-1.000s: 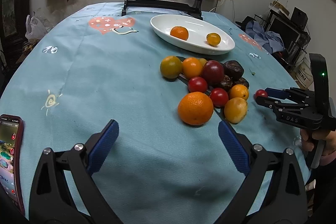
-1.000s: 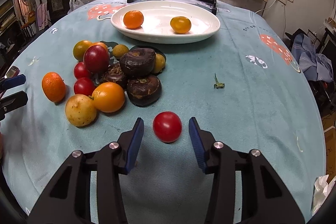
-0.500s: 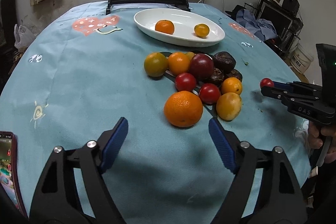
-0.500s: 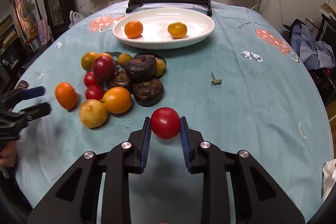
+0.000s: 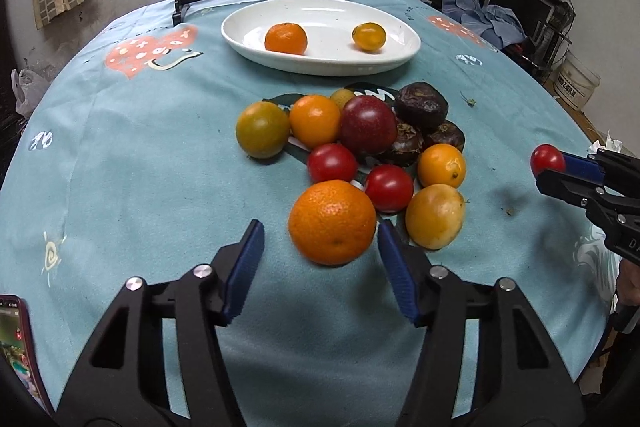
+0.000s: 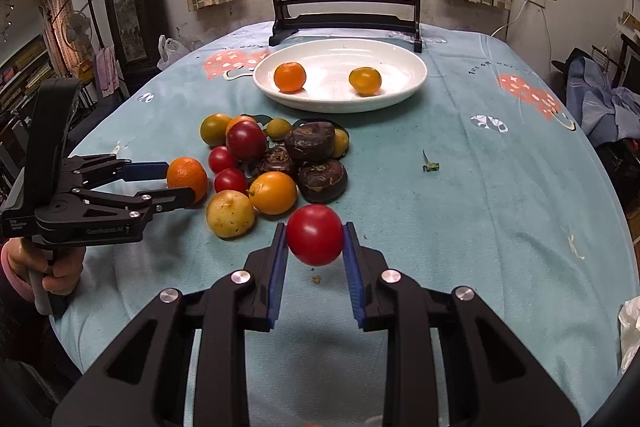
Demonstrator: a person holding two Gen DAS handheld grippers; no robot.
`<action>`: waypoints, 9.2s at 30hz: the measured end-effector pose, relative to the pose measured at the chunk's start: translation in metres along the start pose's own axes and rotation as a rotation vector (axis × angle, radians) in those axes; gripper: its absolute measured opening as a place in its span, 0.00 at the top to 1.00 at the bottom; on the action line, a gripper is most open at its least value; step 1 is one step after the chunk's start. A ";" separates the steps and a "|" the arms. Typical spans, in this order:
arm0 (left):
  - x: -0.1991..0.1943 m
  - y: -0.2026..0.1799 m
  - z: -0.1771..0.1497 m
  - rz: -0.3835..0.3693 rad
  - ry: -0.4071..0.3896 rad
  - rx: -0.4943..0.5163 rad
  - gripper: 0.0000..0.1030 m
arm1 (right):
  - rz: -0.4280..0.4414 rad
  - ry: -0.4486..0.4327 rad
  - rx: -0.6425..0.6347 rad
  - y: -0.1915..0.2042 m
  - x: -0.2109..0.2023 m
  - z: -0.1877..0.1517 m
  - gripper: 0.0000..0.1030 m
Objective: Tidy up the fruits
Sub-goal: 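Grasp the red cherry tomato with the right tool and lift it, then grasp the large orange with the left tool while the right tool holds the tomato, then lower the orange and red tomato onto the white plate and open both tools, then grasp the dark brown round fruit with the right tool, then grasp the dark red plum with the left tool while the right tool holds the brown fruit, then place the plum and brown fruit on the white plate, opening both tools, then move both tools back from the plate toward the fruit pile, then grasp the orange cherry tomato with the right tool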
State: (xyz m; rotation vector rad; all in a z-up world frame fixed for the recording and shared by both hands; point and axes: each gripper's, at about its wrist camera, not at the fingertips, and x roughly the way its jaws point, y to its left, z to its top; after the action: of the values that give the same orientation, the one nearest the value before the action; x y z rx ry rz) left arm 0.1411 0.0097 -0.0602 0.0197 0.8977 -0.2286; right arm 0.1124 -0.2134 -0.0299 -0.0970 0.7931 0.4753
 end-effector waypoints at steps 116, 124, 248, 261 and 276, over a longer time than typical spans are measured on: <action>-0.022 -0.005 0.033 -0.012 -0.183 -0.004 0.25 | 0.219 -0.100 0.116 -0.034 0.063 0.076 0.56; -0.001 -0.028 0.051 -0.034 -0.130 0.101 0.44 | 0.214 -0.122 0.129 -0.038 0.054 0.075 0.56; -0.067 0.006 -0.042 0.132 -0.200 -0.161 0.05 | 0.299 0.178 0.330 -0.011 0.077 0.029 0.47; -0.055 -0.012 -0.040 0.136 -0.175 -0.106 0.05 | 0.315 0.160 0.326 -0.029 0.076 0.024 0.66; -0.052 -0.013 -0.040 0.098 -0.173 -0.099 0.05 | 0.234 0.165 0.214 -0.014 0.066 0.021 0.53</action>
State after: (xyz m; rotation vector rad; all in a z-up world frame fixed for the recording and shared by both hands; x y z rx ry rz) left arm 0.0765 0.0117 -0.0433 -0.0474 0.7326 -0.0926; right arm 0.1720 -0.1953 -0.0630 0.1592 1.0182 0.6057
